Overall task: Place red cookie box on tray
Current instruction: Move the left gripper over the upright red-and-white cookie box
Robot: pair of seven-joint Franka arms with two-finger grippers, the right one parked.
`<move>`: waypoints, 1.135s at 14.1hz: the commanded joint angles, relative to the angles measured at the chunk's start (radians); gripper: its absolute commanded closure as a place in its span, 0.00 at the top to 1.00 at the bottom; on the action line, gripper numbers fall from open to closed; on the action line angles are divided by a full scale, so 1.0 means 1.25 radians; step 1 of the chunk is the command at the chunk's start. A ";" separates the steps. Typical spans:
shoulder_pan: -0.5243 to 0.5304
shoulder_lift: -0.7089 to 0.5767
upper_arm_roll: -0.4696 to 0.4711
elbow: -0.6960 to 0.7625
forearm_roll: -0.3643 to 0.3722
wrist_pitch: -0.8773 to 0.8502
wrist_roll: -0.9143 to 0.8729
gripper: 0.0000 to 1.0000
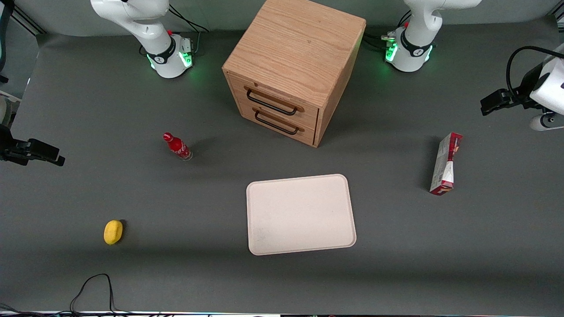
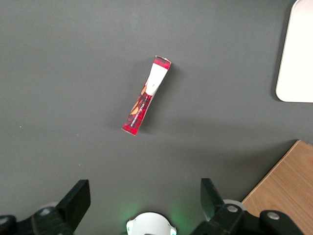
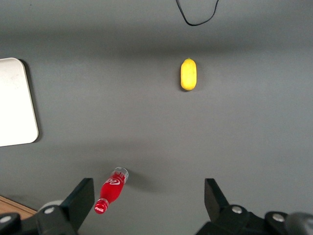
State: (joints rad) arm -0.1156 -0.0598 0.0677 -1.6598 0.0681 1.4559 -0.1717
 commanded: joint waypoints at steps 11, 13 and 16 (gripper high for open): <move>-0.009 0.012 0.023 0.052 0.006 -0.059 -0.001 1.00; -0.008 0.013 0.027 0.069 0.012 -0.060 -0.001 1.00; 0.014 0.020 0.029 0.092 0.012 -0.061 0.022 1.00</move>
State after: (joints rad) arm -0.1152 -0.0582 0.1020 -1.6023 0.0702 1.4110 -0.1700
